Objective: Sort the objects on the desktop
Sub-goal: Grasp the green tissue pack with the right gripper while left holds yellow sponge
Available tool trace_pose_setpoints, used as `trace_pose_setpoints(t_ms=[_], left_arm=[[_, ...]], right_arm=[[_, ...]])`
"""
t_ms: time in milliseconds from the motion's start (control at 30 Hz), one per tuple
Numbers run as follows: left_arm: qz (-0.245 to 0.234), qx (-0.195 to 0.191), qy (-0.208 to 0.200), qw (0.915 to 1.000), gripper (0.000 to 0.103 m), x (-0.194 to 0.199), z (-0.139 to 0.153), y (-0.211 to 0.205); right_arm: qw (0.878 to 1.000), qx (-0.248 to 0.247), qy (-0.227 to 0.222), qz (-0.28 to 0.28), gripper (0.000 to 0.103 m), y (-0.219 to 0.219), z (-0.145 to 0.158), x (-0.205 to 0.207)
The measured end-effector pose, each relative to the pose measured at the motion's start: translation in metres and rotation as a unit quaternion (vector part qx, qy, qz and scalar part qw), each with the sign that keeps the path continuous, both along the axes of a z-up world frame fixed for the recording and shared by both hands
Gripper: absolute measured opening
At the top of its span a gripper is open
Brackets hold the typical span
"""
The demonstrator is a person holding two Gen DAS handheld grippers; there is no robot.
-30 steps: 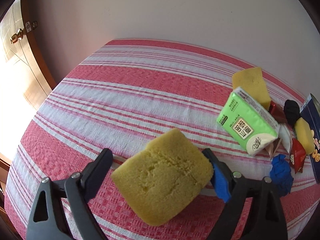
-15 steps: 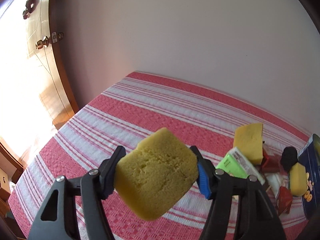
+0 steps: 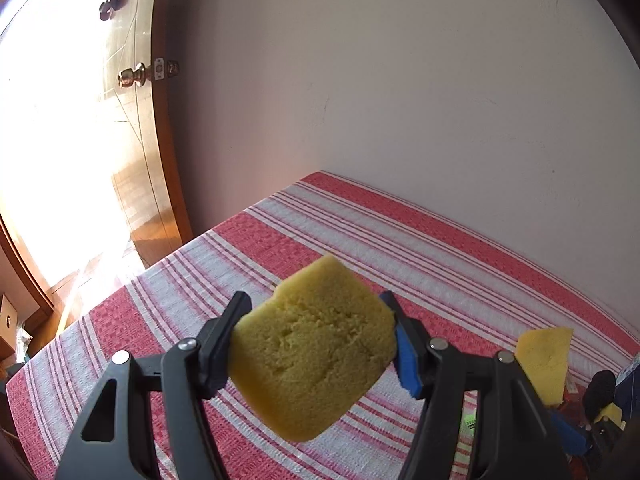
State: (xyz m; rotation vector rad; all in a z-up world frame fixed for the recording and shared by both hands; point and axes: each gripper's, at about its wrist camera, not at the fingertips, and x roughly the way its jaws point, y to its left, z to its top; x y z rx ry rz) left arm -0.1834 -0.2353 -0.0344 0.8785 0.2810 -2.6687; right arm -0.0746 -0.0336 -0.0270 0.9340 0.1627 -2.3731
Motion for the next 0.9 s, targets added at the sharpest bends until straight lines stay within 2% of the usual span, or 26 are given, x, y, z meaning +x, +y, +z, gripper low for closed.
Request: trace_pose_setpoints(t_ms=[33, 67, 100, 133, 300, 500, 600, 700, 800, 900], left_arm=[[0.001, -0.004, -0.002, 1.0000, 0.065, 0.000, -0.001, 0.000], [0.002, -0.007, -0.003, 1.0000, 0.065, -0.001, -0.002, 0.000], [0.002, -0.007, -0.005, 1.0000, 0.065, 0.000, -0.004, 0.000], [0.001, -0.006, -0.008, 1.0000, 0.065, -0.001, -0.004, 0.000], [-0.001, -0.015, -0.011, 0.9998, 0.065, 0.000, -0.006, 0.005], [-0.020, -0.024, 0.002, 0.9995, 0.065, 0.004, -0.004, 0.015], [-0.026, -0.034, 0.012, 0.9990, 0.065, 0.009, -0.003, 0.021], [-0.035, -0.045, 0.018, 0.9982, 0.065, 0.015, -0.003, 0.032], [-0.048, -0.048, 0.033, 0.9972, 0.065, 0.024, 0.000, 0.044], [-0.065, -0.054, 0.039, 0.9957, 0.065, 0.035, 0.002, 0.057]], right_arm=[[1.000, 0.009, -0.008, 0.003, 0.058, -0.006, -0.006, -0.005], [0.999, 0.022, -0.025, 0.010, 0.054, -0.013, -0.013, -0.010], [0.998, 0.034, -0.044, 0.013, 0.044, -0.017, -0.019, -0.018], [0.998, 0.040, -0.057, 0.007, 0.028, -0.019, -0.023, -0.022], [0.998, -0.013, -0.069, 0.005, 0.028, -0.001, -0.019, -0.019], [0.999, -0.036, 0.004, -0.011, 0.028, 0.030, 0.003, 0.021], [0.996, -0.013, 0.077, -0.042, 0.028, 0.048, 0.013, 0.049], [0.986, 0.019, 0.149, -0.076, 0.028, 0.064, 0.016, 0.076], [0.978, 0.018, 0.184, -0.097, 0.028, 0.084, 0.020, 0.098], [0.975, 0.024, 0.198, -0.102, 0.028, 0.098, 0.021, 0.114]])
